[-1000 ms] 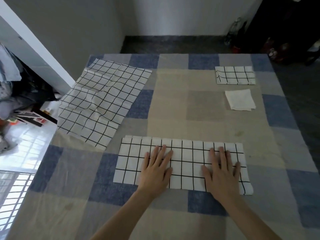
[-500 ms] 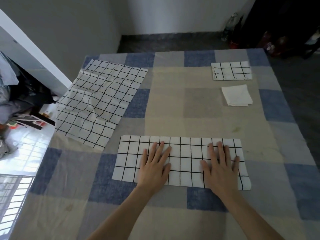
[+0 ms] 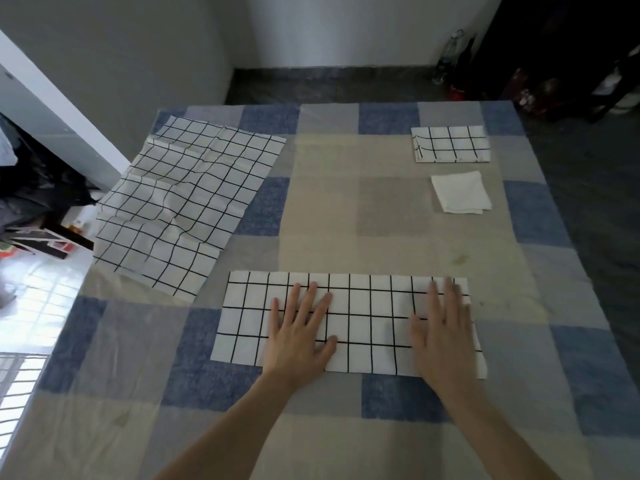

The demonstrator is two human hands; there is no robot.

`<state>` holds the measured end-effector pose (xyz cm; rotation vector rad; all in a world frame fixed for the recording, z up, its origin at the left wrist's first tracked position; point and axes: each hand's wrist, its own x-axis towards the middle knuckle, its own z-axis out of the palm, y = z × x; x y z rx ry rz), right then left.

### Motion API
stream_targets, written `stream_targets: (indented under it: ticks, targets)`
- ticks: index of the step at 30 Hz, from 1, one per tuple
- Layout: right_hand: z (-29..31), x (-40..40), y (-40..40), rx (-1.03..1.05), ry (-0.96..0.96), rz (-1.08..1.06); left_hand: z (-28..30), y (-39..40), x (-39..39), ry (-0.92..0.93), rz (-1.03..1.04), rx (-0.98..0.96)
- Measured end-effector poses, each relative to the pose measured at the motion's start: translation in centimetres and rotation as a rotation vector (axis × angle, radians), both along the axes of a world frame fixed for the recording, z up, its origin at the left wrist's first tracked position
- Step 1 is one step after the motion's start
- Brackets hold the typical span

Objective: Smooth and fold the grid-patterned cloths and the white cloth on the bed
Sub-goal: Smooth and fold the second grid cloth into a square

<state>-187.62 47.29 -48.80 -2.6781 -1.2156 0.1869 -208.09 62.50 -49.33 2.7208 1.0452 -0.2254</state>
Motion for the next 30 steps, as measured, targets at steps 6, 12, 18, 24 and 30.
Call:
stream_targets:
  ticks: [6, 12, 18, 24, 30]
  targets:
    - [0.7, -9.8, 6.6, 0.118, 0.205, 0.38, -1.0, 0.0, -0.2, 0.032, -0.019, 0.029]
    - [-2.1, -8.9, 6.6, -0.015, 0.127, 0.39, -0.9, 0.0, -0.1, 0.019, -0.015, 0.032]
    - [-2.0, -3.2, 1.9, -0.063, 0.029, 0.236, -0.6, 0.0, -0.2, -0.01, 0.004, 0.019]
    - [-2.1, 1.7, -3.3, -0.147, -0.02, 0.184, -0.7, -0.1, -0.3, -0.026, 0.01, 0.011]
    - [-1.8, 1.6, -3.2, -0.13, -0.022, 0.182, 0.0, 0.0, 0.3, -0.05, 0.068, -0.077]
